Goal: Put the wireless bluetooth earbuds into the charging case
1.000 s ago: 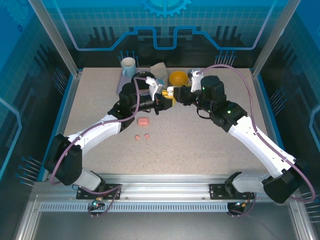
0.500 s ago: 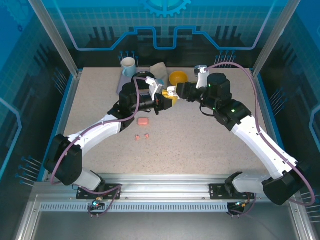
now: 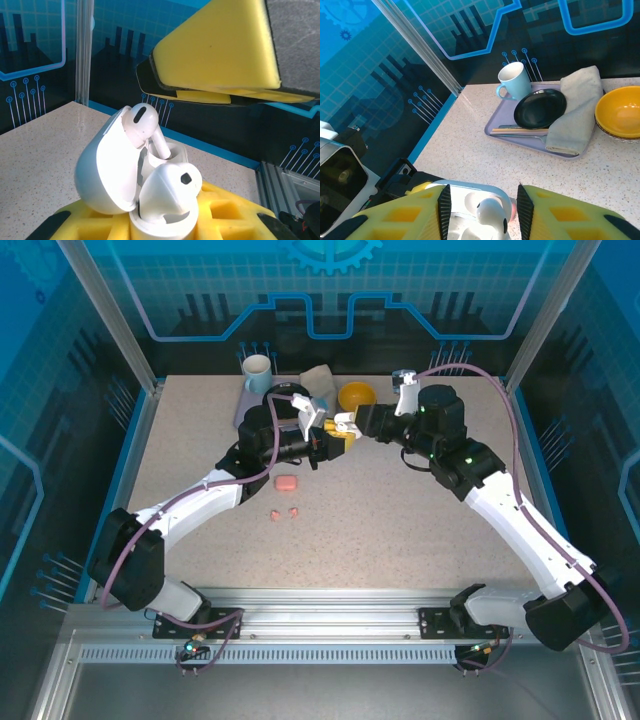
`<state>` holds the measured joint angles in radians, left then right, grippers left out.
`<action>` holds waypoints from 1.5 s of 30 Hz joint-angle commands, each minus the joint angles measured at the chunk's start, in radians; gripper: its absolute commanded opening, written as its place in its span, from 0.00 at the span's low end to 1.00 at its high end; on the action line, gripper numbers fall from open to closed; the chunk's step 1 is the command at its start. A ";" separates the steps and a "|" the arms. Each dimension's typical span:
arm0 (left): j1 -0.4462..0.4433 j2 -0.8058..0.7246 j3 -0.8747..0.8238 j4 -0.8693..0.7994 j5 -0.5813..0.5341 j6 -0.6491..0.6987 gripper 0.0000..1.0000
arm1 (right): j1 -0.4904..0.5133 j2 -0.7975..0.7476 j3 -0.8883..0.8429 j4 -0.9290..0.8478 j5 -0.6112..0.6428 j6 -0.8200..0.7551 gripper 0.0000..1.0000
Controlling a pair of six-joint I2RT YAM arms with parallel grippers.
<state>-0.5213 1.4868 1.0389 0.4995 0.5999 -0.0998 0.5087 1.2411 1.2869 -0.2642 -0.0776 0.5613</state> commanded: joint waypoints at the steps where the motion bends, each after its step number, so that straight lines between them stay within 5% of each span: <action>1: -0.009 0.006 0.004 0.029 0.021 0.001 0.00 | -0.012 0.021 0.023 0.047 -0.049 0.020 0.41; 19: -0.009 0.018 0.018 0.022 0.023 0.016 0.00 | -0.013 -0.015 -0.009 0.057 -0.186 0.069 0.37; 26: -0.009 0.017 0.021 0.016 0.035 0.031 0.00 | -0.019 -0.081 -0.025 0.028 -0.108 0.050 0.39; 45: -0.011 0.006 0.019 0.025 0.074 0.045 0.00 | -0.038 0.032 0.023 0.022 -0.142 0.025 0.41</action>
<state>-0.5220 1.5009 1.0389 0.4988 0.6342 -0.0772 0.4858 1.2636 1.2716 -0.2428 -0.2001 0.6022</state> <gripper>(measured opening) 0.235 0.409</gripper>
